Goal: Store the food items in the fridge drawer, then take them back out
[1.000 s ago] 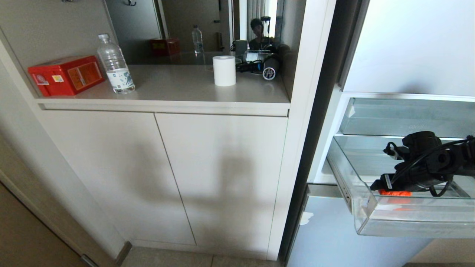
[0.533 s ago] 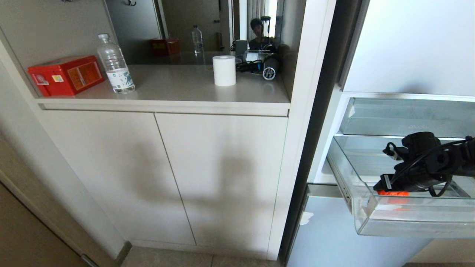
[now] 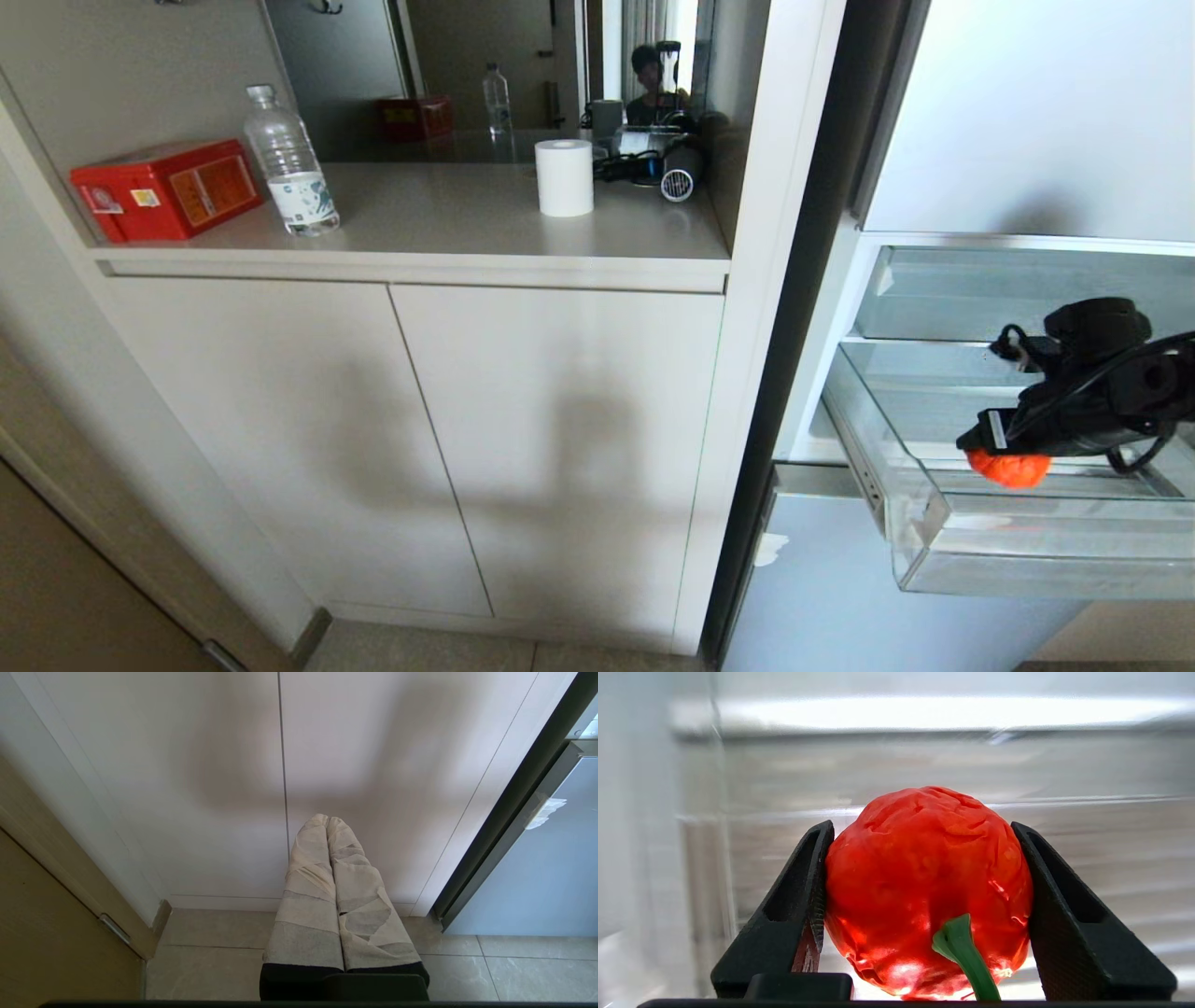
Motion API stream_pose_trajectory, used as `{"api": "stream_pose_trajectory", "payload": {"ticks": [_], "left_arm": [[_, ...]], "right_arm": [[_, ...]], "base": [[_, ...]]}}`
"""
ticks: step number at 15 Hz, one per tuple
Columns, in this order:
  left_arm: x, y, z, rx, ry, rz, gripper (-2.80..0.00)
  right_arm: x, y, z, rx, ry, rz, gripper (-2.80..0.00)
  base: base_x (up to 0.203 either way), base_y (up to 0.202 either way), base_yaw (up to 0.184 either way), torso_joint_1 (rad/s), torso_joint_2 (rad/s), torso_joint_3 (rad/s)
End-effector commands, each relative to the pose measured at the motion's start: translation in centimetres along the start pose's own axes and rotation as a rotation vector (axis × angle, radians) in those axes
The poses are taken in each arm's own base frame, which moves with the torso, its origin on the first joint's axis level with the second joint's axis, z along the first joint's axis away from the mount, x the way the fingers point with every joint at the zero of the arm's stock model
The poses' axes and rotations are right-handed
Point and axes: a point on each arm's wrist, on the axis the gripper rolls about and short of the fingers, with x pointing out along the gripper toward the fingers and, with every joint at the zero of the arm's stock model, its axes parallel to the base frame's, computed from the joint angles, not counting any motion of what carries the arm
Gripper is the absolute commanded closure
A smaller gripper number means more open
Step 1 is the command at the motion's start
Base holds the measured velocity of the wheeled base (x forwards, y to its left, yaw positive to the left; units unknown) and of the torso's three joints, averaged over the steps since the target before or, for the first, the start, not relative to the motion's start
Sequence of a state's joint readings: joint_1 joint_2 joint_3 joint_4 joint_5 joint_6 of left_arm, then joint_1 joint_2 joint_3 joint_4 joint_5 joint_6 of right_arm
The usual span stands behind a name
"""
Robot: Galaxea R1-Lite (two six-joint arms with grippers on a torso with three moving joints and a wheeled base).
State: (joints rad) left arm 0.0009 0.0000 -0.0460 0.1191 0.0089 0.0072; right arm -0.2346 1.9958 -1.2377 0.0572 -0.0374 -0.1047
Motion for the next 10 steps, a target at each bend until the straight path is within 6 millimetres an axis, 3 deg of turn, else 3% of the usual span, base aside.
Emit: {"api": "stream_pose_trajectory", "payload": {"ticks": [1,3,5,10], "left_arm": [[0.0,0.0,0.0,0.0,0.002,0.001,0.0],[0.0,0.0,0.0,0.0,0.002,0.001,0.0],[0.0,0.0,0.0,0.0,0.002,0.001,0.0],[0.0,0.0,0.0,0.0,0.002,0.001,0.0]], "right_arm": [[-4.8,-1.0,1.5,0.018,-0.122,-0.028,0.0],[-8.0,-2.4,1.9,0.058,-0.195,-0.064,0.0],[-11.6,-5.2,1.8,0.141,-0.269,-0.164,0.0],[-20.9,-11.5,-0.7,0.321,-0.427,-0.496,0.0]], "base": [[0.0,0.0,0.0,0.0,0.0,0.0],[0.0,0.0,0.0,0.0,0.0,0.0],[0.0,0.0,0.0,0.0,0.0,0.0],[0.0,0.0,0.0,0.0,0.0,0.0]]}}
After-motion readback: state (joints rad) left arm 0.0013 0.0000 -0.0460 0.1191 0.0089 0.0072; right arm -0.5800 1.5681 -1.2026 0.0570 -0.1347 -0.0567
